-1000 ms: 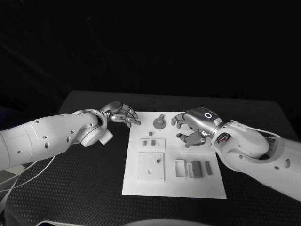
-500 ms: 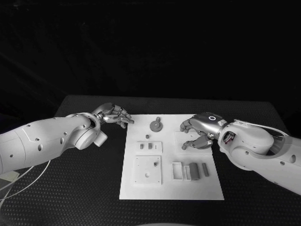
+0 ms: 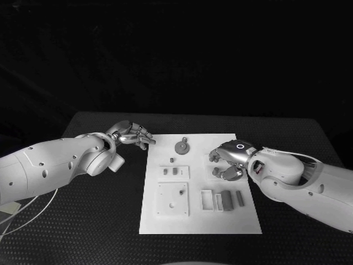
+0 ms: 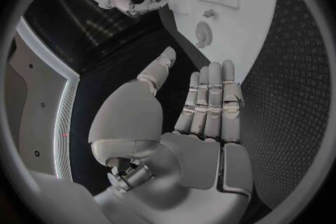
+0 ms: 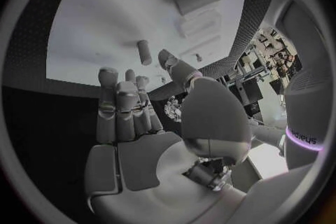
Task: Assemble the parts on the task board
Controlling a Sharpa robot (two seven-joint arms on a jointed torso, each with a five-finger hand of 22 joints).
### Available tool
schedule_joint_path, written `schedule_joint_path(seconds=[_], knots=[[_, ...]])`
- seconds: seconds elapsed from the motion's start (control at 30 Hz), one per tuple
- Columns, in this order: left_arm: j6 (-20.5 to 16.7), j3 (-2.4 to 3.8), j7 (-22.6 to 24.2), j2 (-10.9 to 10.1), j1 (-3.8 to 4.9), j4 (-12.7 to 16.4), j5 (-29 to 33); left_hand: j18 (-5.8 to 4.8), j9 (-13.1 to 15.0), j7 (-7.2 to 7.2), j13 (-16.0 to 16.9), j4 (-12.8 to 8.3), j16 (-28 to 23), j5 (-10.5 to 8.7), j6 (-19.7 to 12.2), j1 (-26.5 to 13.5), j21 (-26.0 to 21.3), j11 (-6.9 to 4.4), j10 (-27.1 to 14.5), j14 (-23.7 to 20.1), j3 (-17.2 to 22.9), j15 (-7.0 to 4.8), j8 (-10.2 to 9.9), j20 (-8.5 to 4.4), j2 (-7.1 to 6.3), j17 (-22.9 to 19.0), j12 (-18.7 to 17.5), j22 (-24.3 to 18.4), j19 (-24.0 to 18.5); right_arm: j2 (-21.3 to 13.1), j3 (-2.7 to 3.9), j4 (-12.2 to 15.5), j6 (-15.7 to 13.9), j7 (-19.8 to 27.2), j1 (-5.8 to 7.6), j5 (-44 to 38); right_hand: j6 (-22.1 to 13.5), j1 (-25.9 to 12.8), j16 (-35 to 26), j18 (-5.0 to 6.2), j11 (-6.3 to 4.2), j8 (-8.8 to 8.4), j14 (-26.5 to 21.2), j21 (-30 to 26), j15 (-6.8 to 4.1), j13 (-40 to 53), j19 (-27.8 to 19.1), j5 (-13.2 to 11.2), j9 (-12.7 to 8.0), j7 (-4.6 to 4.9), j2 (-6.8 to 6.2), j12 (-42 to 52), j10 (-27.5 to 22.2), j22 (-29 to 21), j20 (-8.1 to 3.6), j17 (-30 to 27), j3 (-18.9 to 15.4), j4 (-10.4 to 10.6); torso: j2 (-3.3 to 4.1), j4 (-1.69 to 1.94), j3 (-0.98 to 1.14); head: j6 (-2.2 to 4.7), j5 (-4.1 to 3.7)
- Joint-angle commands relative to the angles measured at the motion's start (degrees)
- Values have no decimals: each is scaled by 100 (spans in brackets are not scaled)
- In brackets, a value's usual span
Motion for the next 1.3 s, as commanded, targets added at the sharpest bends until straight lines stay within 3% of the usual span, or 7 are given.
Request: schedule_joint_path(seconds=[0.03, 0.2, 0.37, 0.53, 0.73, 1.1, 1.3], knots=[[60, 5, 103, 14, 5, 6, 57, -44, -10, 14, -5, 10, -21, -18, -37, -47, -18, 6, -36, 18, 38, 15, -33, 7, 19, 11, -37, 7, -7, 45, -2, -48, -48, 62, -21, -187, -37, 60, -3, 438, 4, -22, -27, -32, 32, -14, -4, -22, -10, 2, 11, 14, -45, 50, 8, -6, 29, 6, 0, 10, -12, -25, 11], [76, 5, 101, 14, 5, 10, 54, -43, -12, 14, -6, 12, -21, -18, -36, -51, -17, 7, -37, 20, 39, 15, -33, 7, 22, 13, -37, 8, -5, 94, -18, -104, -4, 64, -42, -204, 37, 123, 15, 438, 11, 39, -10, -26, 39, -61, 17, -23, -4, 44, 134, 53, 18, 53, -4, -10, 45, -22, -3, -4, -9, -34, 29], [109, 5, 109, 13, 5, 7, 54, -40, -14, 13, -9, 15, -20, -17, -32, -57, -14, 8, -40, 26, 45, 14, -32, 7, 36, 18, -38, 10, 0, 110, -33, -126, 29, 12, -93, -292, 366, 144, 46, 438, -42, 235, 28, -2, -11, -25, 51, -22, 51, 166, 399, 267, 444, 67, -18, -14, -29, -139, -5, -10, -13, -48, 36], [120, 5, 107, 16, 5, 8, 54, -38, -16, 11, -12, 15, -20, -18, -25, -61, -12, 12, -51, 29, 50, 14, -30, 7, 48, 22, -42, 12, 3, 114, -33, -119, 43, -7, -95, -353, 654, 133, 55, 438, -185, 391, 64, 14, -151, 54, 90, -24, 106, 60, 508, 446, 797, 69, -34, -23, -91, -191, -6, -6, -9, -55, 10], [165, 5, 106, 16, 5, 9, 16, -35, -21, 7, -24, 5, -27, -17, -16, -52, -15, 26, -99, 25, 64, 20, -28, 11, 55, 31, -62, 12, -4, 122, -33, -114, 39, -24, -100, -406, 826, 120, 49, 438, -270, 475, 90, 16, -234, 121, 113, -24, 147, -16, 608, 541, 988, 65, -48, -32, -119, -189, -6, -8, -6, -71, 19], [186, 4, 107, 23, 5, 13, 12, -35, -26, 6, -29, 5, -32, -18, -12, -56, -16, 36, -126, 22, 68, 26, -27, 16, 57, 36, -70, 13, -8, 218, -33, -182, -128, -156, -120, -513, 933, 113, 61, 438, -320, 505, 126, 31, -284, 171, 143, -23, 165, -66, 894, 571, 1080, 71, -70, -26, -107, -206, -5, -13, -6, -85, 23], [191, 4, 102, 19, 5, 9, 10, -34, -27, 6, -30, 5, -33, -17, -13, -56, -16, 38, -131, 22, 69, 27, -28, 16, 57, 38, -71, 13, -8, 252, -35, -251, -125, -190, -138, -639, 1003, 345, 76, 438, -352, 528, 136, 49, -315, 202, 130, -22, 179, -98, 1033, 592, 1142, 89, -103, -14, -49, -237, -4, -1, -5, -95, 21]])
